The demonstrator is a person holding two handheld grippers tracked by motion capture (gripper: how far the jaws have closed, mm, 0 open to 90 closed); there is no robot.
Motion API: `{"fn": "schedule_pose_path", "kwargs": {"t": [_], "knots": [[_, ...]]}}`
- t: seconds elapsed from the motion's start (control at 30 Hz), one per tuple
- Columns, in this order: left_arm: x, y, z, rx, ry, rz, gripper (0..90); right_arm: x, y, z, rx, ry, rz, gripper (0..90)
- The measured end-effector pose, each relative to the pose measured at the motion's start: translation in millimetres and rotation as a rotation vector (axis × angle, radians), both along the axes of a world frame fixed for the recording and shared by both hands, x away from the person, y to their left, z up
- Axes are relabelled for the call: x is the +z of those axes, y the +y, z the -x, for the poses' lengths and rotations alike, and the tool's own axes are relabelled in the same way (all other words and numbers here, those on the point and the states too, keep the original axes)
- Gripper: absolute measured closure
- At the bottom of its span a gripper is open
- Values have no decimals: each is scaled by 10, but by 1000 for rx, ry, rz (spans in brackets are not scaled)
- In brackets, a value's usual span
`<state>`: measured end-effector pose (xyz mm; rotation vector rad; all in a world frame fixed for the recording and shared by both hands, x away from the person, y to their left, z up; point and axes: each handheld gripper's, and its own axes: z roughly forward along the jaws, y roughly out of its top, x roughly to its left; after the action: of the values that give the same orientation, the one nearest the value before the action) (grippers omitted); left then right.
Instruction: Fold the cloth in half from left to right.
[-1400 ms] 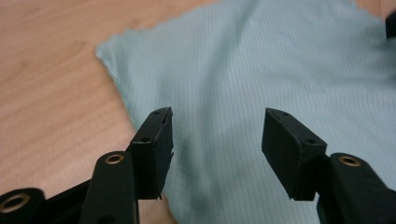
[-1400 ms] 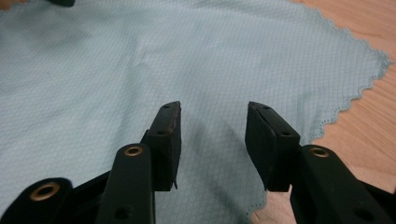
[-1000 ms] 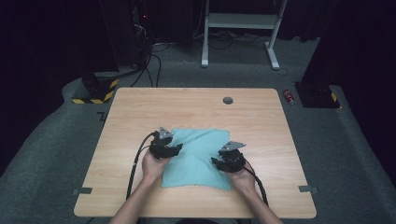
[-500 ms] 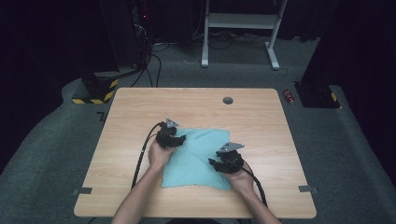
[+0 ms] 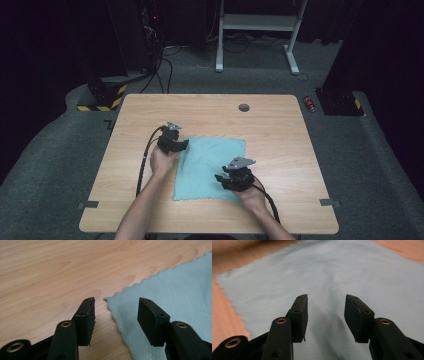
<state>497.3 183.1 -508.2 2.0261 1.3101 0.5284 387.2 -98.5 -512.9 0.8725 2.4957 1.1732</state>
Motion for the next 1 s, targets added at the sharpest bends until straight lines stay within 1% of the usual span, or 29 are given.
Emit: {"fn": "schedule_pose_path", "kwargs": {"t": [0.03,0.1,0.17,0.23,0.27,0.3,0.37,0.4,0.5,0.57,0.7,0.73,0.87,1.0], "knots": [[11,18,-4,2,-4,5,524,1,51,26,15,-2,0,554],[9,34,-15,7,-4,28,541,-8,147,73,39,-14,-7,569],[-11,43,-31,11,4,41,540,-16,235,97,62,2,-15,573],[-39,52,-51,16,12,48,537,-23,329,121,86,5,-28,577],[-51,55,-61,20,15,51,534,-24,378,135,97,2,-30,578],[-62,53,-68,24,13,46,530,-21,427,155,107,9,-30,579],[-83,38,-83,26,9,36,531,-14,520,194,130,8,-31,580],[-96,33,-95,29,14,42,533,-9,561,214,142,9,-31,581],[-106,37,-117,46,9,53,546,4,671,272,176,5,-34,586],[-111,33,-117,45,2,47,560,7,748,311,197,3,-32,589],[-107,-3,-98,39,-10,3,626,-18,892,382,237,9,-27,598],[-104,-11,-94,30,-10,-5,637,-27,930,400,249,14,-25,600],[-105,-23,-89,17,-13,-2,696,-50,1073,472,288,16,-18,604],[-105,-36,-85,4,-12,3,756,-56,1189,542,313,11,-6,604]]}}
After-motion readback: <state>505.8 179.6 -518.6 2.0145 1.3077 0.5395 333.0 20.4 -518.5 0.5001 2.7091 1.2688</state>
